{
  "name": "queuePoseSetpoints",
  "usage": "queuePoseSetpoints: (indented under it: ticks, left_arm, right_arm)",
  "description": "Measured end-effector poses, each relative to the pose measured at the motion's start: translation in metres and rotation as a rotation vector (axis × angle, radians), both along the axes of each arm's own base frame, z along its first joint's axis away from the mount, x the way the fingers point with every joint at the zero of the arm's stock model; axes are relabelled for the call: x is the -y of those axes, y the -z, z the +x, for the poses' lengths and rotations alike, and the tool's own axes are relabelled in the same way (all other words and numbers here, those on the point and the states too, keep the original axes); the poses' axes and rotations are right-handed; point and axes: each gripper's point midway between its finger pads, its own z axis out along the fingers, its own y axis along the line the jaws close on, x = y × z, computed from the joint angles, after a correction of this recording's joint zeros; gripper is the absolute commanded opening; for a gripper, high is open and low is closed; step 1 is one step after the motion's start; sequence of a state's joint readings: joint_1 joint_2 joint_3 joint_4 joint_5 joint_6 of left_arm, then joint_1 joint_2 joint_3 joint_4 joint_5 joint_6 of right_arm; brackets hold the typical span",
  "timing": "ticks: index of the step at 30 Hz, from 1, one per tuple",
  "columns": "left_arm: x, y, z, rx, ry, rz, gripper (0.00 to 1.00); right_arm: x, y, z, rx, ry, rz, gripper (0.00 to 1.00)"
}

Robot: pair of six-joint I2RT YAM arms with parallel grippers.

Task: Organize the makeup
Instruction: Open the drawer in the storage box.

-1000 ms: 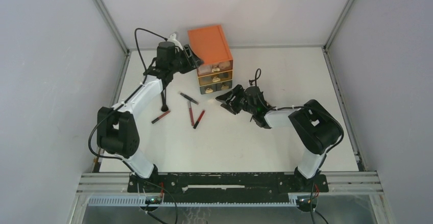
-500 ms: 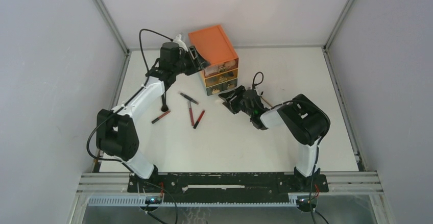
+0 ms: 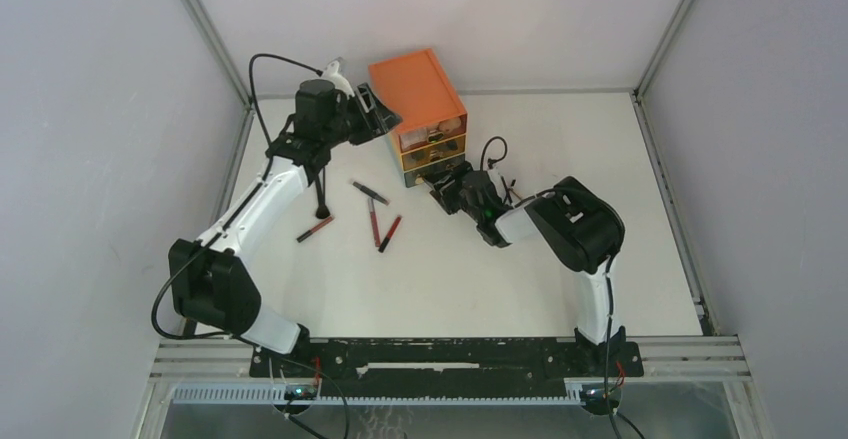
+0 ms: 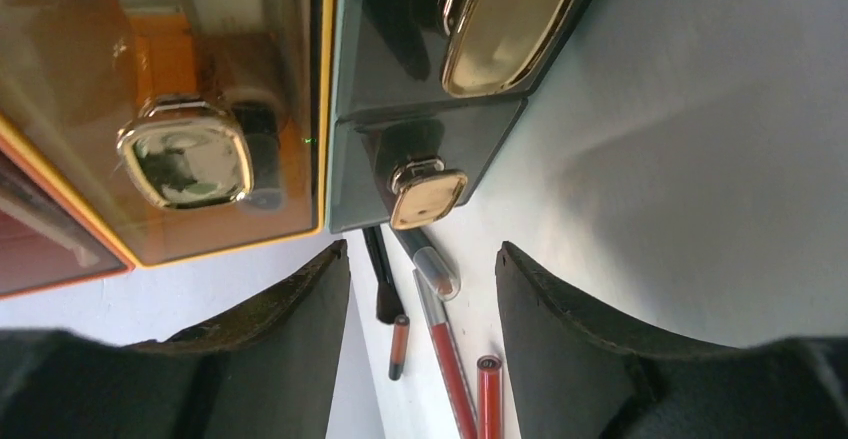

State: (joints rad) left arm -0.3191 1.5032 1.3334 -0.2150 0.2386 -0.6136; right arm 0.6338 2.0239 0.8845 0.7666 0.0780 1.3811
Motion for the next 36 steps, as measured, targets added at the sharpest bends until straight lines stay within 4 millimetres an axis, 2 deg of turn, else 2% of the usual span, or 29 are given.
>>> queuePoseSetpoints:
  ticks: [13,22,31,36]
  left_arm:
    - [-0.015,0.009,-0.001,-0.031,-0.025,0.020,0.64]
    - [-0.017,0.012,-0.001,-0.034,-0.025,0.024,0.64]
    - [-0.017,0.023,-0.005,-0.058,-0.018,0.032,0.64]
    - [-0.017,0.023,-0.005,-0.059,-0.017,0.033,0.64]
  right_arm:
    - [-0.006,0.018,0.013,-0.031,0.038,0.013,0.51]
    - [-0.014,0.017,0.020,-0.013,0.049,0.053,0.49]
    - [-0.018,0.013,0.025,-0.006,0.056,0.085,0.33]
    - [-0.017,0.013,0.025,-0.005,0.055,0.086,0.28]
